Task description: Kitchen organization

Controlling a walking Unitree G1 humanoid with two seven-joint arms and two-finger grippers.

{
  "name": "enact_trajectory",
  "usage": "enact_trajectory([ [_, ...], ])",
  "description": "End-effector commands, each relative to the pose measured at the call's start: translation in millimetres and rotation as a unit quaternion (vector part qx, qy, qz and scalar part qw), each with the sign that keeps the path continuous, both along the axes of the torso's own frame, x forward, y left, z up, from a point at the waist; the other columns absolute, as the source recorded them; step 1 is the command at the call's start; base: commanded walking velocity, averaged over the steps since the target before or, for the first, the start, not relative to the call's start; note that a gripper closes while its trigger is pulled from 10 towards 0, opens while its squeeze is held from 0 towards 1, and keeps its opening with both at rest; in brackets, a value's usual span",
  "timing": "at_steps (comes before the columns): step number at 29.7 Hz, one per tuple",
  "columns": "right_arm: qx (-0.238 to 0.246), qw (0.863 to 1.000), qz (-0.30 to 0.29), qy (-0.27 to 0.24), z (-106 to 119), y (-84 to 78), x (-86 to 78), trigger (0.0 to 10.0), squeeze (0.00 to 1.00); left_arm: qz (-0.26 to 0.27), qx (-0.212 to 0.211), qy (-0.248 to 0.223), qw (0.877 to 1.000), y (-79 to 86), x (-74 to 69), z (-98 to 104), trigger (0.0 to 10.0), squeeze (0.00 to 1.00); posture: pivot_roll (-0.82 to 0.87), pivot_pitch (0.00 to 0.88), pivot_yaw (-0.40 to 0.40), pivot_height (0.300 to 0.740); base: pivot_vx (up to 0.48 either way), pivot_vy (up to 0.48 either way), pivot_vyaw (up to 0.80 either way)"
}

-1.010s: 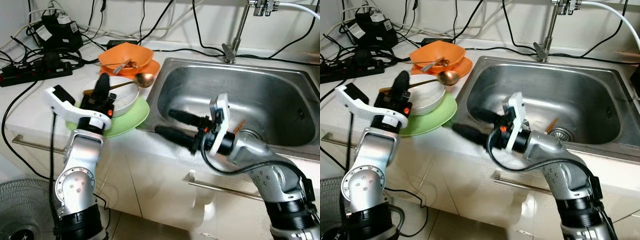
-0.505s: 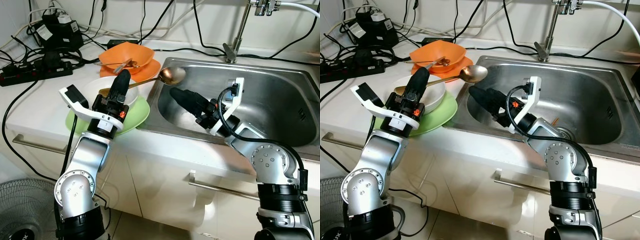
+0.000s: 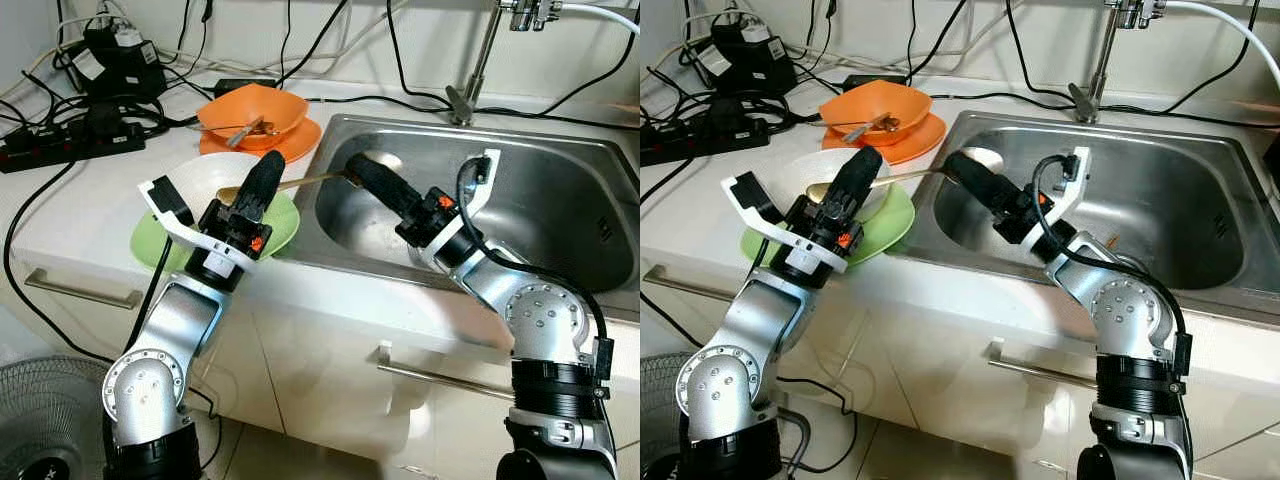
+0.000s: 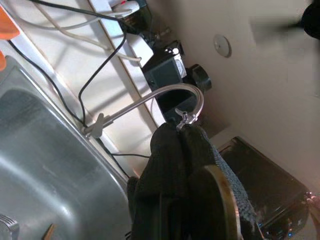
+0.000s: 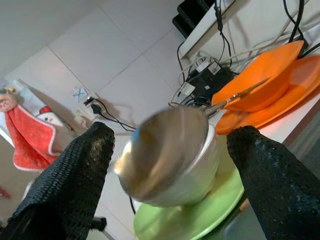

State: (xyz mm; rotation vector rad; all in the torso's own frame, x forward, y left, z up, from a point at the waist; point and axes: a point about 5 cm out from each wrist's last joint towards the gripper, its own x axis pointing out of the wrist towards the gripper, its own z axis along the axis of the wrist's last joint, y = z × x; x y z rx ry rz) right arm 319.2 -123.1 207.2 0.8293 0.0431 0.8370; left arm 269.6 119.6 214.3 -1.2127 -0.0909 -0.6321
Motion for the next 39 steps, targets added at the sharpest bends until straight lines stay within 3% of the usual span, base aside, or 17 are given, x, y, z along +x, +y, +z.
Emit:
enact_trajectory([
  [1, 0.009, 1.0, 0.004, -0.005, 8, 1.2, 1.8, 0.0, 0.0, -0.017, -0.017, 0.0, 1.0, -7.6, -5.6, -1, 0.0, 0.0, -0.06, 0.025, 0.066, 0.74, 0.0, 0.0, 0.0],
  [9, 0.049, 0.999, -0.003, 0.011, 12, -3.0, 3.8, 0.0, 0.0, -0.019, -0.014, 0.003, 1.0, -6.4, -6.7, -3, 0.0, 0.0, -0.06, 0.025, 0.064, 0.74, 0.0, 0.0, 0.0],
  [23, 0.056, 0.998, 0.029, 0.025, 10, -1.1, -2.0, 0.0, 0.0, -0.021, -0.015, 0.001, 1.0, -6.4, -5.9, -4, 0.0, 0.0, -0.07, 0.02, 0.066, 0.74, 0.0, 0.0, 0.0],
  [25, 0.052, 0.998, 0.034, 0.027, 9, 0.1, -3.2, 4.5, 0.0, -0.019, -0.017, 0.0, 1.0, -6.0, -5.7, -4, 0.0, 0.0, -0.07, 0.02, 0.064, 0.74, 0.0, 0.0, 0.0],
  [26, 0.052, 0.998, 0.035, 0.027, 8, 0.4, -3.4, 4.5, 0.0, -0.019, -0.017, 0.0, 1.0, -5.9, -5.5, -4, 0.0, 0.0, -0.07, 0.018, 0.064, 0.74, 0.0, 0.0, 0.0],
  [27, 0.05, 0.998, 0.037, 0.028, 7, 1.0, -3.7, 9.5, 0.0, -0.019, -0.017, 0.0, 1.0, -5.8, -5.4, -4, 0.0, 0.0, -0.07, 0.018, 0.064, 0.74, 0.0, 0.0, 0.0],
  [29, 0.047, 0.998, 0.04, 0.029, 6, 2.2, -4.4, 10.0, 0.0, -0.02, -0.016, -0.001, 1.0, -5.7, -5.4, -4, 0.0, 0.0, -0.06, 0.018, 0.063, 0.74, 0.0, 0.0, 0.0],
  [30, 0.047, 0.998, 0.04, 0.029, 6, 2.4, -4.4, 7.4, 0.0, -0.02, -0.016, -0.001, 1.0, -5.7, -5.4, -4, 0.0, 0.0, -0.06, 0.017, 0.064, 0.74, 0.0, 0.0, 0.0],
  [31, 0.047, 0.998, 0.04, 0.029, 6, 2.4, -4.4, 7.4, 0.0, -0.02, -0.016, -0.001, 1.0, -5.7, -5.4, -4, 0.0, 0.0, -0.06, 0.017, 0.064, 0.74, 0.0, 0.0, 0.0],
  [32, 0.049, 0.998, 0.041, 0.03, 6, 2.7, -4.5, 0.9, 0.0, -0.02, -0.016, -0.001, 1.0, -5.5, -5.4, -3, 0.0, 0.0, -0.06, 0.017, 0.064, 0.74, 0.0, 0.0, 0.0],
  [33, 0.05, 0.997, 0.043, 0.029, 6, 2.9, -4.6, 0.0, 0.0, -0.02, -0.015, -0.001, 1.0, -5.4, -5.4, -3, 0.0, 0.0, -0.06, 0.017, 0.065, 0.74, 0.0, 0.0, 0.0],
  [39, 0.052, 0.997, 0.048, 0.028, 6, 3.2, -6.2, 0.0, 0.0, -0.022, -0.014, -0.001, 1.0, -5.5, -5.7, -3, 0.0, 0.0, -0.06, 0.016, 0.067, 0.74, 0.0, 0.0, 0.0],
])
